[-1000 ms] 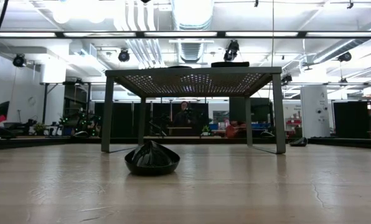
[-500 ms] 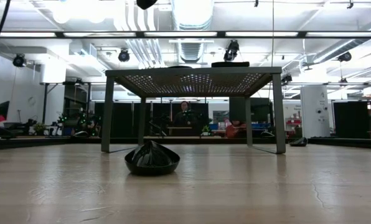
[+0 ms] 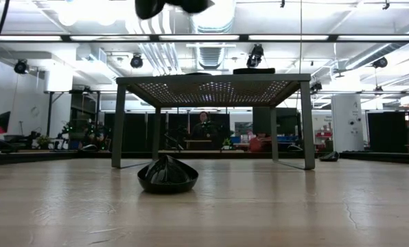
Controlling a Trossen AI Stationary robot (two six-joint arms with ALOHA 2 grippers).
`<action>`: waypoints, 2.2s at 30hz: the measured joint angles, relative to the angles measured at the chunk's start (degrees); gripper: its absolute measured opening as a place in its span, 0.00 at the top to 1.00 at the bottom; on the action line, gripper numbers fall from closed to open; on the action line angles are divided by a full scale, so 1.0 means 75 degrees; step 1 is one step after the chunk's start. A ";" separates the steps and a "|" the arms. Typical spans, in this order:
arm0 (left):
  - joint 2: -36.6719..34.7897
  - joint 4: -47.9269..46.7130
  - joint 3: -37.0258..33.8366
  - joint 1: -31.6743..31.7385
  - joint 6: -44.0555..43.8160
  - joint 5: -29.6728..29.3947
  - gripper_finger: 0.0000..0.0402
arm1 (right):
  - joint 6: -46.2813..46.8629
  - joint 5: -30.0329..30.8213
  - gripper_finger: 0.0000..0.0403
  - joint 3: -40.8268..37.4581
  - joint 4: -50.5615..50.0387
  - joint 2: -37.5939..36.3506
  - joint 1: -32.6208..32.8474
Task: Pick & Place Mini shaped plates
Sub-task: Stack the black drop shaped plate on top of the other black drop shaped plate on the shelf, then stack the black drop shaped plate on top of the other black drop shaped plates on the shelf
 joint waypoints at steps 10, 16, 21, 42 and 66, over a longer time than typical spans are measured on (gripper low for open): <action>0.0010 -0.0461 -0.0606 0.0840 -0.1612 0.0134 1.00 | -0.2094 0.0049 0.50 0.0200 0.0029 -0.0501 0.0017; 0.0041 0.0418 -0.1139 0.0976 -0.2354 0.0448 1.00 | -0.3128 0.0052 0.50 0.0280 0.0018 -0.1108 0.0017; 0.0059 0.0549 -0.1434 0.1032 -0.2475 0.0420 1.00 | -0.3670 0.0052 0.50 0.0280 -0.0012 -0.1573 0.0017; 0.0560 0.1117 -0.1604 0.1247 -0.1477 0.0690 1.00 | -0.4079 0.0250 0.50 0.0242 -0.0022 -0.1696 0.0010; 0.0261 0.1358 -0.1604 0.1366 -0.1599 0.0781 0.81 | -0.3586 0.0222 0.50 0.0239 -0.0644 -0.1735 -0.0221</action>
